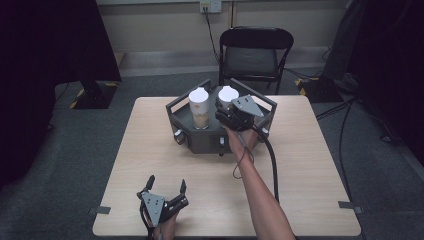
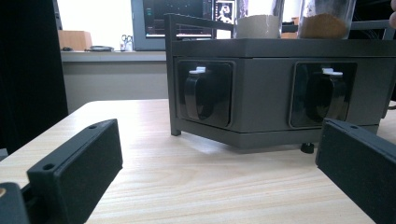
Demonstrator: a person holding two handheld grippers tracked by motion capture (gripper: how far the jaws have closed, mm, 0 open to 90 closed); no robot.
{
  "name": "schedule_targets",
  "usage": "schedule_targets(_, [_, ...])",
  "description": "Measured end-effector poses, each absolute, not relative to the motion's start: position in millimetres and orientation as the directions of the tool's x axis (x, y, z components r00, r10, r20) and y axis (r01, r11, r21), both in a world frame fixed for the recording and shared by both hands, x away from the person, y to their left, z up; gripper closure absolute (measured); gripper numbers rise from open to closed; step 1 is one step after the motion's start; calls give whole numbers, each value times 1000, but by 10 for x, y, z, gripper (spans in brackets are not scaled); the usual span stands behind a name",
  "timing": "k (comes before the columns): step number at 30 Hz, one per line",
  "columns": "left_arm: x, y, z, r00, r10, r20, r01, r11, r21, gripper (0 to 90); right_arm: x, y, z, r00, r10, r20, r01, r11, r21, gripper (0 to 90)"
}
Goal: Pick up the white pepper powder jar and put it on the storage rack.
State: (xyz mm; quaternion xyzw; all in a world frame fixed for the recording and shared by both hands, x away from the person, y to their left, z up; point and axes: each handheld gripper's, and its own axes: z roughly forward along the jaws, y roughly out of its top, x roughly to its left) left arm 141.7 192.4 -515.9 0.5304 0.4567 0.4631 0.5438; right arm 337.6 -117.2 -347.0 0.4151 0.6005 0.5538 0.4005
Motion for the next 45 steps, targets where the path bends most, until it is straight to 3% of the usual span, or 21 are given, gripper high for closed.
schedule_targets(36, [1416,1921,-5158,152,988,-6,-18,9,1000,0,3417,-1199,-3463,-320,948,-5,101,39,994,294])
schedule_targets(42, [1416,1921,-5158,152,988,-6,-18,9,1000,0,3411,-1156,-3491,-300,953,-30,85,58,995,139])
schedule_targets(44, [1416,1921,-5158,152,988,-5,-18,8,1000,0,3397,-1125,-3527,-279,959,-48,52,65,997,22])
schedule_targets(45, [1416,1921,-5158,152,988,-6,-18,8,1000,0,3397,-1125,-3527,-279,959,-48,52,65,997,22])
